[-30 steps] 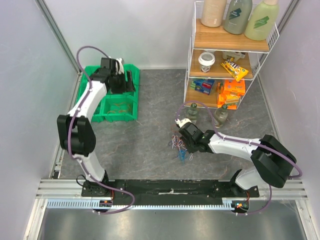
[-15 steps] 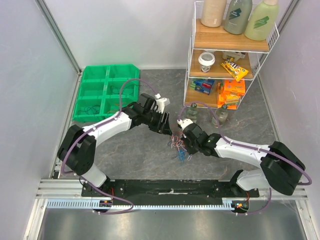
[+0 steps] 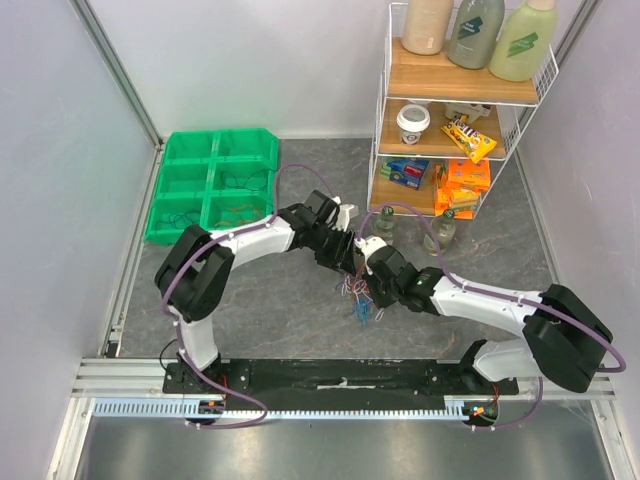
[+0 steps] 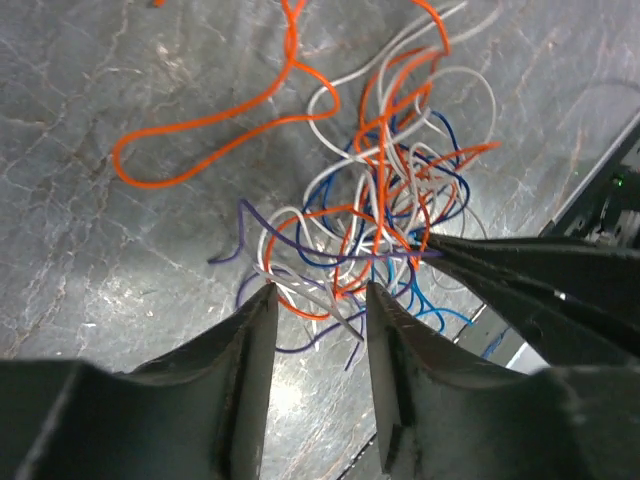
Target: Untangle the cables
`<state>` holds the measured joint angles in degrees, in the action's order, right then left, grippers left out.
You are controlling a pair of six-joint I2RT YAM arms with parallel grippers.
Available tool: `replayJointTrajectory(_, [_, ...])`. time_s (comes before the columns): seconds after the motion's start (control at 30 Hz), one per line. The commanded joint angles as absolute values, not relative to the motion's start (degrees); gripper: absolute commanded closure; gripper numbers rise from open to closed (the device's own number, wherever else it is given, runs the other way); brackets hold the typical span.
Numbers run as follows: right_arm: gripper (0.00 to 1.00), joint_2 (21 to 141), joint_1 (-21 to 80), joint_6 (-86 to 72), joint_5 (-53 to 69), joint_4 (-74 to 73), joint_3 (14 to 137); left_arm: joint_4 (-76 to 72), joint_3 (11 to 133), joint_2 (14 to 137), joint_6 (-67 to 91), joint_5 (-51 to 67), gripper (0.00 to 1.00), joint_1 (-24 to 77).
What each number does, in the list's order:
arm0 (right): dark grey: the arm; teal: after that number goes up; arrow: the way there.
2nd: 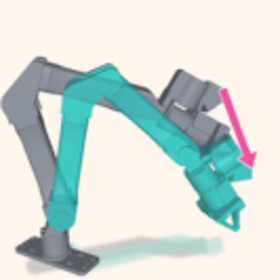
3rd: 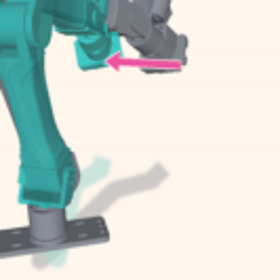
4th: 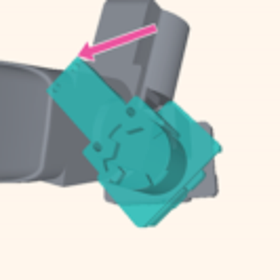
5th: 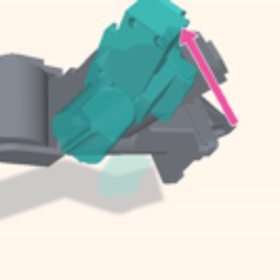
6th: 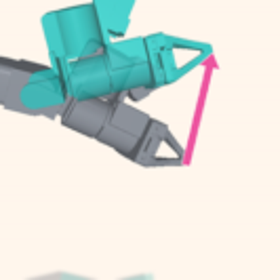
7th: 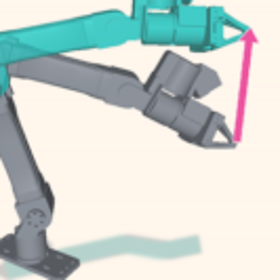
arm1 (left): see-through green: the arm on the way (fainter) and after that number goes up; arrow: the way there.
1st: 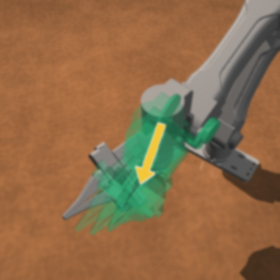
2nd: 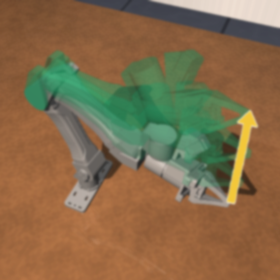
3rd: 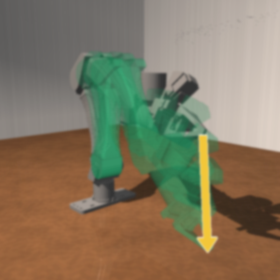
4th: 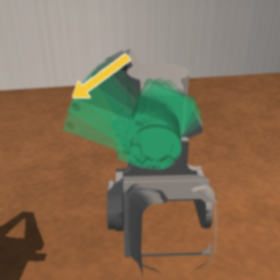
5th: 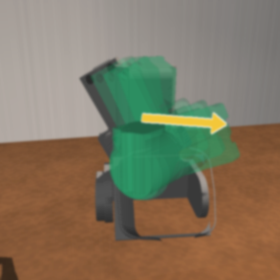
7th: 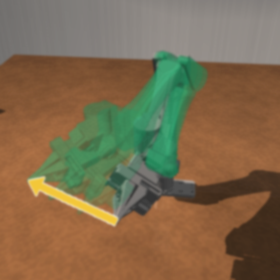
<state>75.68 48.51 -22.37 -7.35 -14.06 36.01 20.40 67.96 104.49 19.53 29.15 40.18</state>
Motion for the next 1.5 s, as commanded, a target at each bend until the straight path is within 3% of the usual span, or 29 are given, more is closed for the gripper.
replayJointTrajectory(0.0, [1.00, 74.5, 48.3, -22.1, -7.6, -12.7, 35.9, 23.6, 73.0, 107.0, 21.1, 25.9, 0.62, 39.9])
replayJointTrajectory(0.07, [1.00, 75.4, 48.3, -22.3, -8.3, -13.4, 36.0, 25.9, 73.7, 105.6, 20.2, 22.9, 0.91, 40.1])
replayJointTrajectory(0.1, [1.00, 75.9, 48.3, -22.7, -9.0, -13.8, 36.5, 27.2, 73.3, 103.6, 19.4, 20.9, 0.99, 40.0])
replayJointTrajectory(0.4, [1.00, 79.7, 47.8, -26.7, -18.3, -17.0, 37.4, 30.9, 62.3, 65.9, 13.2, 21.4, 0.98, 40.0])
replayJointTrajectory(0.57, [1.00, 80.9, 46.6, -28.9, -18.9, -18.2, 37.0, 35.6, 68.8, 55.3, 10.6, 8.0, 0.98, 39.9])
replayJointTrajectory(0.73, [1.00, 81.3, 46.3, -30.8, -19.6, -19.8, 36.6, 39.5, 82.0, 54.8, 6.1, -2.0, 0.98, 39.9])
replayJointTrajectory(1.13, [0.98, 81.6, 46.2, -32.3, -20.0, -21.3, 36.6, 46.3, 134.0, 71.6, -8.0, -17.1, 0.98, 39.9])
replayJointTrajectory(1.23, [0.97, 80.9, 46.2, -31.7, -19.3, -20.5, 36.2, 47.2, 135.8, 73.6, -6.8, -12.8, 0.98, 39.9])
replayJointTrajectory(1.47, [0.99, 81.9, 46.2, -32.3, -20.0, -21.4, 36.6, 36.1, 137.0, 73.2, -13.3, -18.6, 0.98, 39.9])
